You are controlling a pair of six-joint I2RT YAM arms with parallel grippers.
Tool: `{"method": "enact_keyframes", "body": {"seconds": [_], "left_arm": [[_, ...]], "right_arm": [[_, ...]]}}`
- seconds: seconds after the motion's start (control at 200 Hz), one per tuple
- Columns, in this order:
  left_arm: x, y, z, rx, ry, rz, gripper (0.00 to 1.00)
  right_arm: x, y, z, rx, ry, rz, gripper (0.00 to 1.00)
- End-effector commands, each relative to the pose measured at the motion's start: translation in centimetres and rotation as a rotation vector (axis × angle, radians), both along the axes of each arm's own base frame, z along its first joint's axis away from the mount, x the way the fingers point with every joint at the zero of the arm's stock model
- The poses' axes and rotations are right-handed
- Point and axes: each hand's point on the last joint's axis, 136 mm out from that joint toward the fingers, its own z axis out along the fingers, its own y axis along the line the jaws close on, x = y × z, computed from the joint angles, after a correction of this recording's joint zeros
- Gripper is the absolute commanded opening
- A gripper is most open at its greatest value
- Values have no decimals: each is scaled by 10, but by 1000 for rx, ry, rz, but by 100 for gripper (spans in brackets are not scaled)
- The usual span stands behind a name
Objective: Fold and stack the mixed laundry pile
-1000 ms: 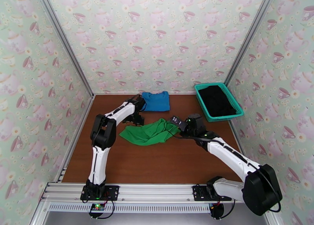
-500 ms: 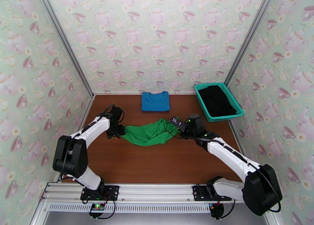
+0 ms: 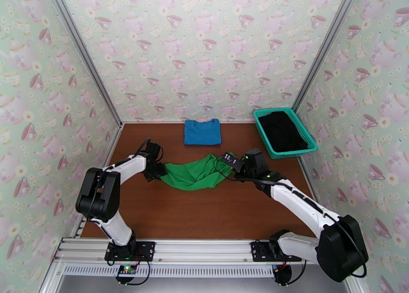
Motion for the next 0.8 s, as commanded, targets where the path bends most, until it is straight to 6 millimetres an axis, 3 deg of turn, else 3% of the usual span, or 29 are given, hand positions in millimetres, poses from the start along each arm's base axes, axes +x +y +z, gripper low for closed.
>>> {"method": "enact_keyframes", "body": {"seconds": [0.0, 0.205, 0.306, 0.356, 0.466, 0.546, 0.601, 0.796], "left_arm": [[5, 3, -7, 0, 6, 19, 56], [-1, 4, -25, 16, 54, 13, 48], [4, 8, -27, 38, 59, 7, 23], [9, 11, -27, 52, 62, 3, 0], [19, 12, -22, 53, 66, -21, 0], [23, 9, -2, 42, 37, -34, 0], [22, 10, 22, 34, -3, -37, 0], [3, 12, 141, 4, -191, -65, 0]], "right_arm": [[-4, 1, 0, 26, 17, 2, 0], [-5, 1, -3, 25, 24, 3, 0], [-5, 1, -3, 23, 26, 3, 0], [-5, 0, -3, 24, 24, 0, 0], [-6, 0, 5, 30, 10, -1, 0], [-9, -1, 21, 77, -2, -25, 0], [-14, -2, 43, 108, -38, -27, 0], [-31, -20, 129, 202, -210, -89, 0]]}}
